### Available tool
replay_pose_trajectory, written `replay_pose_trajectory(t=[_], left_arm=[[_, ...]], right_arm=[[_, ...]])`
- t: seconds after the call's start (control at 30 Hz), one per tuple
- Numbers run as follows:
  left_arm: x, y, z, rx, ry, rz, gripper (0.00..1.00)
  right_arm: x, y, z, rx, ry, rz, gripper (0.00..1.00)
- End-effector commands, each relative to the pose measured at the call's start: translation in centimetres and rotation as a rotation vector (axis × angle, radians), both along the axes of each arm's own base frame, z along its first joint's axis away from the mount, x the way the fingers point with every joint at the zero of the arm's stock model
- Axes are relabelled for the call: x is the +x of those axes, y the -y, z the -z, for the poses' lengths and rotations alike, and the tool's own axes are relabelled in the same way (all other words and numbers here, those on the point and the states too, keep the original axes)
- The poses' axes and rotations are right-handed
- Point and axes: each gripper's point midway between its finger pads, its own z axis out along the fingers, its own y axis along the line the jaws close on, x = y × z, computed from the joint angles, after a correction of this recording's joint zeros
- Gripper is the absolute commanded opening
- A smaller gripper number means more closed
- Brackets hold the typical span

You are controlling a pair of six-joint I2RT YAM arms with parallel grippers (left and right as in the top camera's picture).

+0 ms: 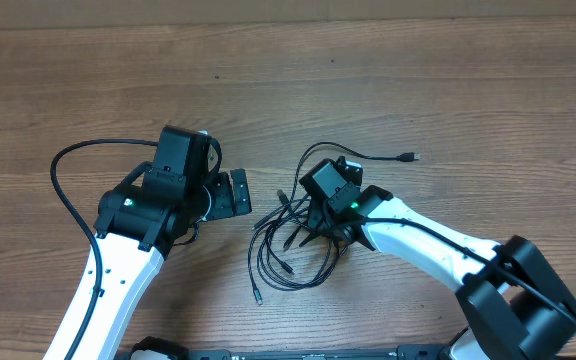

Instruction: Untangle cables

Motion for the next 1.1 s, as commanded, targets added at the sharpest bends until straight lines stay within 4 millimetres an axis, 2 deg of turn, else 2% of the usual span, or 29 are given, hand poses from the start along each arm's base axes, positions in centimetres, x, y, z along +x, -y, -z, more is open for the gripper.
replay_pose_trajectory(t=[0.0,0.1,0.2,0.27,0.4,0.43,0.47,0.57,0.6,0.67,0.8,0.97,1.07], left_arm=[[0.3,-0.1,-0.2,0.006,0.008,-0.014,1.00],[0.3,-0.1,-0.2,0.006,0.008,-0.014,1.00],[0.3,-0.1,-0.2,0.006,0.008,-0.014,1.00],[0.3,-0.1,-0.2,0.006,0.008,-0.014,1.00],[0.3,-0.1,-0.2,0.006,0.008,-0.014,1.00],[0.3,-0.1,-0.2,0.006,0.008,-0.014,0.99],[0.3,-0.1,-0.2,0.006,0.008,-0.014,1.00],[0.3,-0.1,-0.2,0.006,0.008,-0.014,1.00],[0.3,-0.1,-0.2,0.006,0.008,-0.014,0.99],[0.3,-0.1,-0.2,0.006,0.008,-0.014,0.99],[0.3,-0.1,-0.2,0.006,0.008,-0.014,1.00],[0.3,-0.1,-0.3,0.004,0.009,-0.015,0.99],[1.2,0.2,-0.8,-0.012,0.049,-0.013,1.00]], right_arm=[[-0.9,0.3,1.4,-0.026,-0.050,-0.010,0.24],[-1.5,-0.3,1.3,0.011,-0.081,-0.025,0.04],[-1.2,-0.7,0.1,0.025,-0.074,-0.034,0.04],[-0.9,-1.2,-1.8,0.030,-0.058,-0.080,0.04],[0.0,-1.9,-8.0,0.053,0.010,-0.144,0.04],[0.3,-2.2,-10.4,0.069,0.044,-0.165,0.04],[0.6,-2.5,-14.0,0.098,0.102,-0.191,0.04],[0.5,-2.5,-19.1,0.157,0.190,-0.207,0.04],[0.1,-2.5,-21.5,0.205,0.232,-0.215,0.04],[-0.6,-2.1,-23.2,0.238,0.264,-0.220,0.04],[-2.1,-0.8,-25.4,0.263,0.301,-0.220,0.04],[-3.3,0.2,-29.0,0.327,0.404,-0.231,0.04],[-4.1,0.9,-31.4,0.373,0.482,-0.240,0.04]])
